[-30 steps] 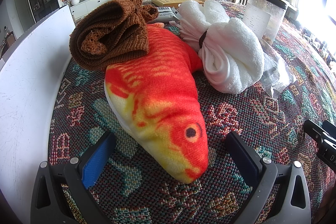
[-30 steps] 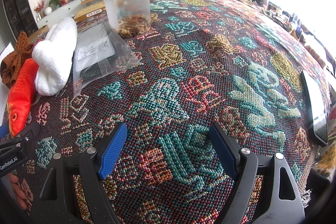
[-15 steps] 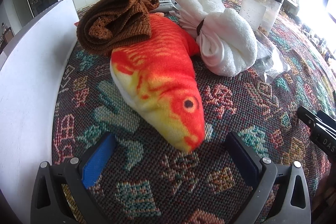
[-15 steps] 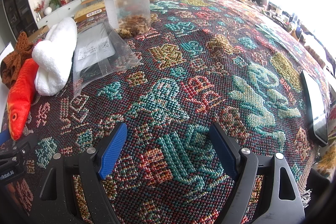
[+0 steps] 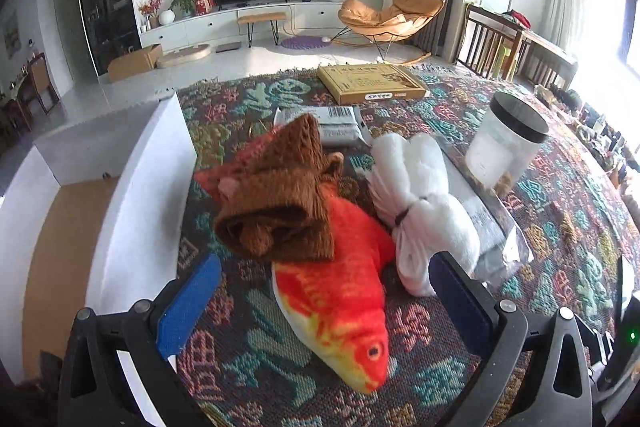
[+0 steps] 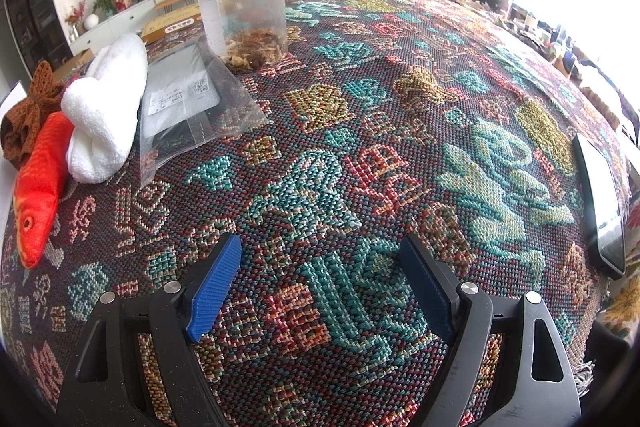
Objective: Organize soft objects
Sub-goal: 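Grasp the brown knitted towel lying on the fish with the left tool, then grasp the white cloth with the right tool while the left tool holds the brown towel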
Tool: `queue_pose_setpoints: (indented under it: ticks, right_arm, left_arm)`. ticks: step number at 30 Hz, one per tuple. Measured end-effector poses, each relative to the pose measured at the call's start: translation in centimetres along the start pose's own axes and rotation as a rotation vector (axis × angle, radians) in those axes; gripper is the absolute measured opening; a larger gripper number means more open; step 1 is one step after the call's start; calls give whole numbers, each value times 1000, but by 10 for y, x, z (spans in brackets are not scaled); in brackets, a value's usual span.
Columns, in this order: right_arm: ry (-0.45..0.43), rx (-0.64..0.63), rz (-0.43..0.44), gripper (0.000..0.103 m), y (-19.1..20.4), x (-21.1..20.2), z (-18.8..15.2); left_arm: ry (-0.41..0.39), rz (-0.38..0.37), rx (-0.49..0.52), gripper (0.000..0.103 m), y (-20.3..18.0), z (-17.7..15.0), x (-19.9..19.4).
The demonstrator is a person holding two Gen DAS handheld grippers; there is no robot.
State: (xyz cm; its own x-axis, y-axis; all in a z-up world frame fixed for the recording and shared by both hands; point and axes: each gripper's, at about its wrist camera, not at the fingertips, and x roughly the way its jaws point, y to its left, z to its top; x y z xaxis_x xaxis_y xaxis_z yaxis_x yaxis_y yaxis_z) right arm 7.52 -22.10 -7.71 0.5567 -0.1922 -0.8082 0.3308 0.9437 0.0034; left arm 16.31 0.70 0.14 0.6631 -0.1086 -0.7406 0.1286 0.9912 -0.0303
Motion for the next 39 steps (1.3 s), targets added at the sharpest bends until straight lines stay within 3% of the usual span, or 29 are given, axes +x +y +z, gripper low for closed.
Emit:
queue_pose_setpoints:
  ticks: [2, 6, 10, 11, 12, 13, 15, 21, 28, 30, 34, 39]
  right_arm:
    - [0, 0, 0, 84, 0, 0, 0]
    - [0, 0, 0, 84, 0, 0, 0]
    - [0, 0, 0, 84, 0, 0, 0]
    - [0, 0, 0, 84, 0, 0, 0]
    - [-1, 0, 0, 84, 0, 0, 0]
    - [0, 0, 0, 84, 0, 0, 0]
    - [-1, 0, 0, 84, 0, 0, 0]
    - [1, 12, 23, 84, -2, 0, 1]
    - [-95, 111, 299, 84, -19, -24, 13]
    - [-129, 40, 390, 84, -3, -29, 28]
    - [-118, -118, 473, 84, 52, -22, 79]
    - [43, -182, 520, 83, 120, 33, 130]
  left_arm:
    - [19, 40, 5, 103, 4, 20, 18]
    - [86, 37, -26, 103, 20, 40, 56]
    - [181, -47, -82, 103, 36, 41, 90]
    - [191, -45, -82, 95, 38, 40, 94]
    - [190, -25, -72, 73, 38, 38, 94]
    - [185, -25, -65, 64, 38, 36, 92]
    - [158, -50, -84, 54, 45, 34, 83]
    - [90, -109, -95, 52, 51, 21, 32]
    - [9, -189, -101, 52, 47, -4, -49]
    - [-15, -199, -104, 52, 48, -13, -66]
    - [-38, -207, -120, 52, 51, -31, -87]
    - [-38, -200, -140, 52, 54, -45, -99]
